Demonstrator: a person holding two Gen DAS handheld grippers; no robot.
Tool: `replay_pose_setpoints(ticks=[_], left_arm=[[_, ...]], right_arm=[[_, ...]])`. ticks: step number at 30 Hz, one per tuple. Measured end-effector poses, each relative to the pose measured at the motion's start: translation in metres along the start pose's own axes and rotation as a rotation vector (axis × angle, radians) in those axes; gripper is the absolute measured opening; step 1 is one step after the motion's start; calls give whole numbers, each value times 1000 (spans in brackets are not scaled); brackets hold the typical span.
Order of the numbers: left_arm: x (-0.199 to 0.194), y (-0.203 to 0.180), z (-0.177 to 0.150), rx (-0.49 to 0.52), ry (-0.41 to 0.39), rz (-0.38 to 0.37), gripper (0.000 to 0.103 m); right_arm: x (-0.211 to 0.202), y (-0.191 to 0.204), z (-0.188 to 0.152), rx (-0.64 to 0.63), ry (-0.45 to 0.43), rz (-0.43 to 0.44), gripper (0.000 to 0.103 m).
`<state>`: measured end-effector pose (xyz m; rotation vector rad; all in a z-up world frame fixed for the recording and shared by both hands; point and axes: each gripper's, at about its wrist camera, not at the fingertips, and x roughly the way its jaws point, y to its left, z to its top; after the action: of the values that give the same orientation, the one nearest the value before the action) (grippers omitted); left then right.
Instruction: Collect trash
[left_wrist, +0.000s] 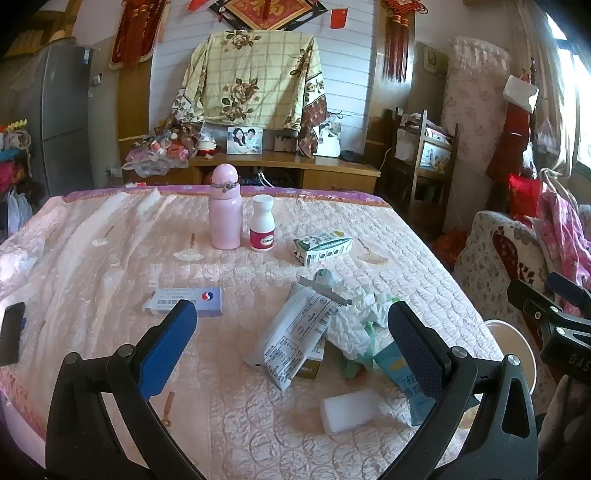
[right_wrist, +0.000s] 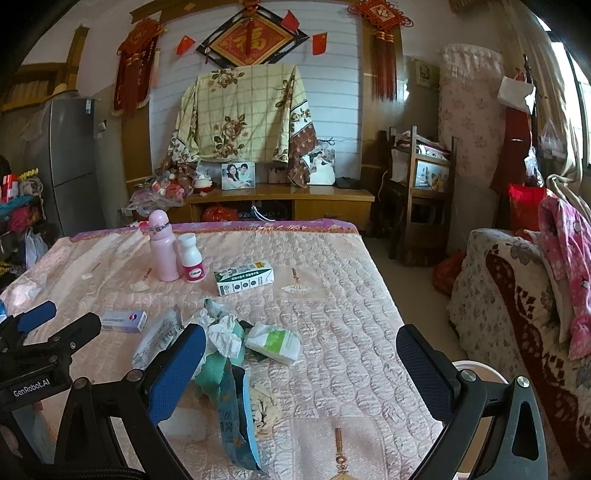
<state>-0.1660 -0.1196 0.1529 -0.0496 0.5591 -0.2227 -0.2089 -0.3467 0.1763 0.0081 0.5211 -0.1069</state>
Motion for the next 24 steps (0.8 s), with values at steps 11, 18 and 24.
replay_pose_setpoints(ticks=[11,18,24], left_arm=[[6,2,0,-10,20,10,103],[8,3,0,-15,24,12,103],[9,7,-1,-23,24,14,103]], right_arm=[[6,2,-2,-13,24,3,102],[10,5,-5,-25,47,6,102],[11,7,-3,-30,47,6,102]])
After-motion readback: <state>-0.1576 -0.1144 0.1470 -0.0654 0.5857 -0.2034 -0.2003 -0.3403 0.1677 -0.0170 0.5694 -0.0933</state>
